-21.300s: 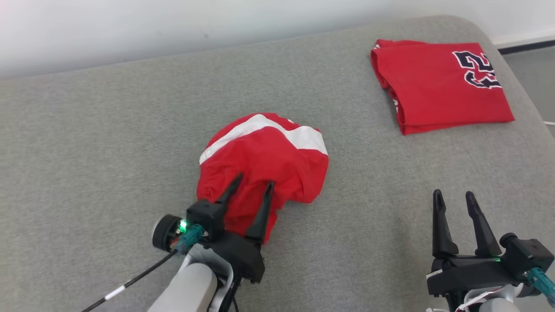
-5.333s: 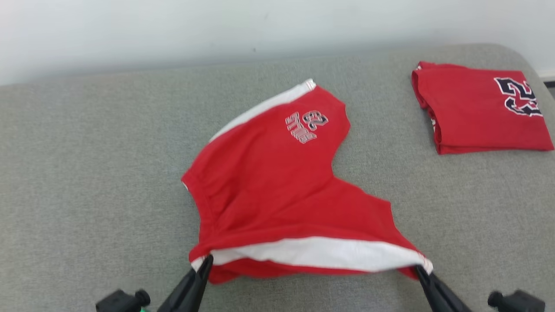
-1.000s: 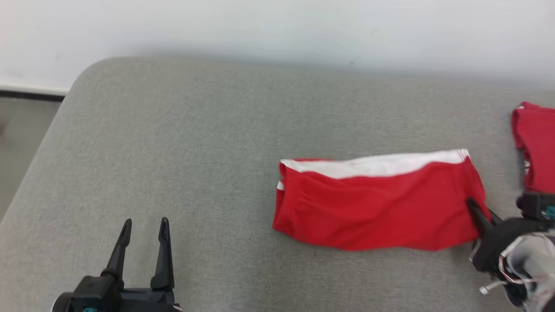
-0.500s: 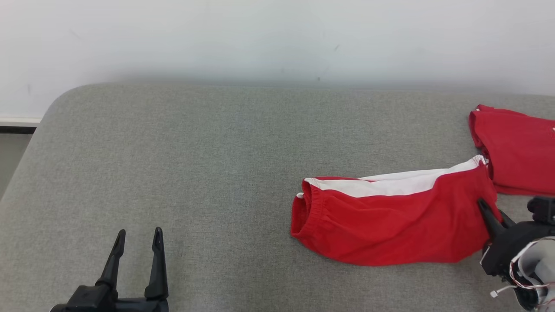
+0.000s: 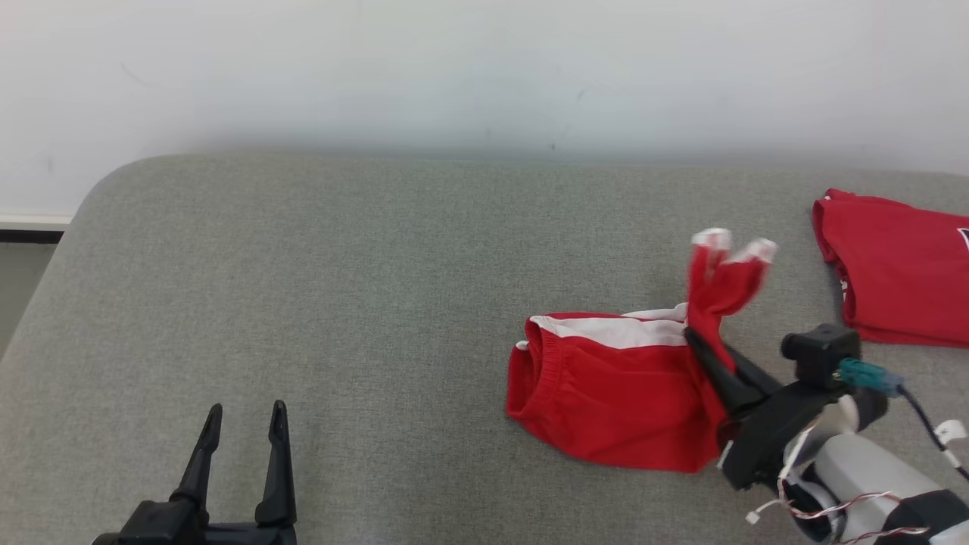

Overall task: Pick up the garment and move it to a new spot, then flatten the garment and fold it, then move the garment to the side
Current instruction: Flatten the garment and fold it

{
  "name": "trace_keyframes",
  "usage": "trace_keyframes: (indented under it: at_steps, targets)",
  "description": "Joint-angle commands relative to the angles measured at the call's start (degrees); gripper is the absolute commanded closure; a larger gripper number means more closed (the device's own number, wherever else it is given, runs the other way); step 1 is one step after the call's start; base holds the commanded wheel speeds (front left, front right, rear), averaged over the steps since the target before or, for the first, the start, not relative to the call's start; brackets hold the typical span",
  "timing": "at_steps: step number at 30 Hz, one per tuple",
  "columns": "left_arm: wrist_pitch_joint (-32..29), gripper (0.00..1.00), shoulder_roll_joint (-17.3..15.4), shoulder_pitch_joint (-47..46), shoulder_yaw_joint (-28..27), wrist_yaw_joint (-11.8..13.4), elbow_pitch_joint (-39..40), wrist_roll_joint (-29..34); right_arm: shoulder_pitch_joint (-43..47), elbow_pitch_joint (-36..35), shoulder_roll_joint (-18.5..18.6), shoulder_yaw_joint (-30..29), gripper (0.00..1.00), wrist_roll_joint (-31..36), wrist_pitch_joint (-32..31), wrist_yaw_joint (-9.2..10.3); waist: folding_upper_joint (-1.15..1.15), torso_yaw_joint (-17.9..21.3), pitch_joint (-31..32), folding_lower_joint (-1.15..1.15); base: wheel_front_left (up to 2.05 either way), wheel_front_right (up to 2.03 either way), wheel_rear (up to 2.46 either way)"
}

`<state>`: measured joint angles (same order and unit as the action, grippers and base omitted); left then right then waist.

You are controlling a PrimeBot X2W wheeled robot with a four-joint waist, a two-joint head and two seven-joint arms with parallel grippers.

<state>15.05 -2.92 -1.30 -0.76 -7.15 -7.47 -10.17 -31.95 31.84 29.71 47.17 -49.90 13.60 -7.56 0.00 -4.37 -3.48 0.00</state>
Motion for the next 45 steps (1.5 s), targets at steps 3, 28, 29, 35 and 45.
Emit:
trace_keyframes:
  at_steps: [3,28,29,35,45]
  targets:
    - [0.2,0.00,0.1,-1.0,0.4,-0.4,-0.4,-0.3,1.4,-2.4,-1.8,-0.2,1.00,1.8,-1.6,0.18,0.00,-0.8,-0.6,0.00,0.00,0.00,0.00]
    - [0.2,0.00,0.1,-2.7,1.8,0.4,-1.7,-1.7,7.7,-6.3,-12.1,-10.8,0.00,11.8,-3.7,0.19,0.00,-3.7,-2.2,0.00,0.00,0.00,0.00]
    - [0.2,0.00,0.1,-2.7,1.8,0.4,-1.7,-1.7,7.7,-6.3,-12.1,-10.8,0.00,11.8,-3.7,0.19,0.00,-3.7,-2.2,0.00,0.00,0.00,0.00]
    - [0.2,0.00,0.0,-2.1,1.5,0.3,-1.4,-1.4,9.2,-7.6,-9.3,-18.9,0.00,13.0,-0.1,0.18,0.00,-3.3,-1.9,0.00,0.00,0.00,0.00]
    - [0.2,0.00,0.1,-2.8,1.7,0.1,-1.0,-0.8,9.3,0.5,-9.6,-26.6,1.00,17.4,1.2,0.18,0.00,-4.4,-2.8,0.00,0.00,0.00,0.00]
